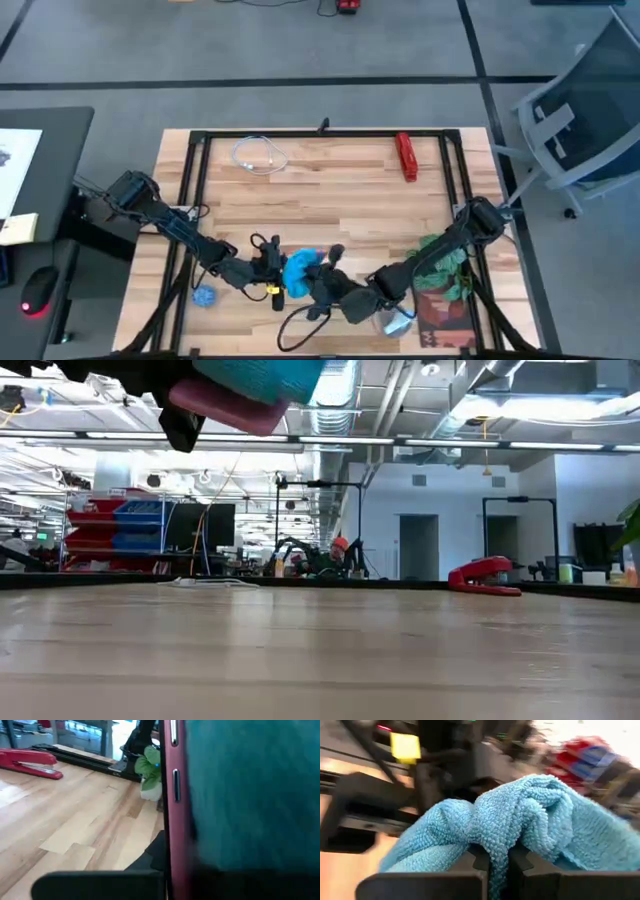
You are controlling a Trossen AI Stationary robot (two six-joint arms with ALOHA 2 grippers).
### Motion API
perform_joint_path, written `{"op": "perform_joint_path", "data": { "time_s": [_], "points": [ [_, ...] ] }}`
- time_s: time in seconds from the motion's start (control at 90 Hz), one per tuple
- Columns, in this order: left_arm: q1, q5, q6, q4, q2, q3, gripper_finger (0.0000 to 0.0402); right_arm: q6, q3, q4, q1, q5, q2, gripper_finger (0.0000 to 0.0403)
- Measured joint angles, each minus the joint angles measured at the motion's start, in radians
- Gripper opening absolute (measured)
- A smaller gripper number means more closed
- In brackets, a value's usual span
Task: Apply microfiber cloth
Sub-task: Wipe the back and front of the cellphone with the blue microfiber cloth
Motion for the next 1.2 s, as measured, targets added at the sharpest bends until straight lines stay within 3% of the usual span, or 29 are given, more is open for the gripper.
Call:
{"op": "perform_joint_path", "data": {
  "time_s": [0.111, 0.278, 0.489, 0.844, 1.2],
  "points": [
    [-0.004, -0.007, 0.009, -0.004, 0.003, -0.001, 0.0011, 0.072, 0.003, -0.075, -0.011, -0.030, -0.003, 0.0004],
    [-0.004, -0.013, 0.009, -0.003, 0.003, -0.001, 0.0011, 0.065, 0.004, -0.118, 0.012, 0.053, -0.005, 0.0004],
    [-0.005, -0.029, 0.006, 0.012, 0.000, 0.002, 0.0011, 0.001, -0.002, -0.220, 0.071, 0.300, -0.034, 0.0002],
    [-0.012, -0.068, -0.043, -0.060, -0.003, 0.004, 0.0011, -0.091, -0.002, -0.267, 0.120, 0.534, -0.145, 0.0001],
    [-0.003, -0.130, -0.154, -0.089, -0.002, 0.003, 0.0011, -0.101, -0.002, -0.206, 0.079, 0.533, -0.104, 0.0000]
  ]
}}
